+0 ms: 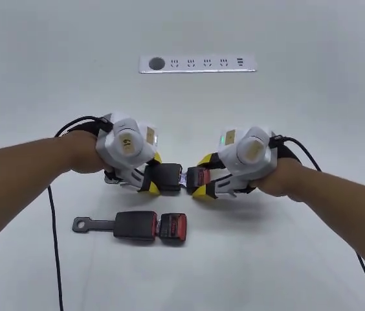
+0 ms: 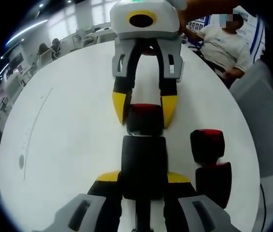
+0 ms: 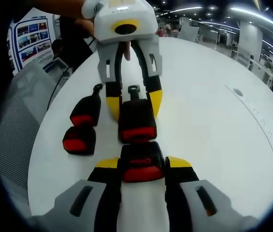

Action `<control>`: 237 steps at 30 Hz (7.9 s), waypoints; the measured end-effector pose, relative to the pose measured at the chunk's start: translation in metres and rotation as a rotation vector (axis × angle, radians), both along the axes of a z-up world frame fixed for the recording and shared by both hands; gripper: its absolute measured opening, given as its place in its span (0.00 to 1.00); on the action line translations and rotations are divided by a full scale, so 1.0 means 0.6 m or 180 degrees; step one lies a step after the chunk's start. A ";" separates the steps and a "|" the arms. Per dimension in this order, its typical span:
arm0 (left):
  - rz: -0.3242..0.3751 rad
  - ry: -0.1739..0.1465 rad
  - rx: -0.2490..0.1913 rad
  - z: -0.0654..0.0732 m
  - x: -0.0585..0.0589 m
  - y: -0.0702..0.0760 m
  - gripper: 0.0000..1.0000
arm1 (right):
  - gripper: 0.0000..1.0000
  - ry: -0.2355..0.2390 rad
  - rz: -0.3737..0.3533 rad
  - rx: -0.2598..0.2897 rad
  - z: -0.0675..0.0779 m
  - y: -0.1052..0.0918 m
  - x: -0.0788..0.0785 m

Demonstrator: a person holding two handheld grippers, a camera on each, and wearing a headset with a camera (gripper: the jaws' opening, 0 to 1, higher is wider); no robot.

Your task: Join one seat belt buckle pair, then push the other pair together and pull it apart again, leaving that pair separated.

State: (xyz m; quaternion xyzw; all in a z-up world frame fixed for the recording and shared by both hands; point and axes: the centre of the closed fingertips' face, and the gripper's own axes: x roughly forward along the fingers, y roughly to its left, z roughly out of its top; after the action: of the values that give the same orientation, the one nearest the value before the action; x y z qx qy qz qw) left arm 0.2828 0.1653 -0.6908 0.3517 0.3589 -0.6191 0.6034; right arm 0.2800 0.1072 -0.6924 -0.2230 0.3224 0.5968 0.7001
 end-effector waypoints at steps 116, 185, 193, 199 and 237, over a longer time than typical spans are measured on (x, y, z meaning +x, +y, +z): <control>0.0066 0.0023 -0.0240 0.003 -0.004 0.003 0.34 | 0.35 -0.0003 -0.0169 0.0057 0.005 -0.150 -0.008; 0.0783 0.0217 -0.0504 0.020 -0.002 -0.025 0.73 | 0.52 -0.0082 -0.0987 0.0040 0.013 -0.248 0.004; 0.1495 0.0174 -0.0811 0.048 0.016 -0.015 0.90 | 0.70 -0.0403 -0.1656 0.0273 0.046 -0.247 0.025; 0.1831 0.0134 -0.0993 0.066 0.013 0.005 0.95 | 0.78 -0.0509 -0.1977 0.0379 0.073 -0.240 0.020; 0.3059 -0.0340 -0.1756 0.185 -0.136 0.194 1.00 | 0.92 -0.0792 -0.2794 0.0827 0.169 -0.201 -0.127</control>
State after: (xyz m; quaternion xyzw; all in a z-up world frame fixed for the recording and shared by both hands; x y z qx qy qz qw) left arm 0.2012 0.2817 -0.5801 0.0083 0.2725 -0.3266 0.9050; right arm 0.2036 -0.0134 -0.5908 -0.0460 0.2226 0.2486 0.9415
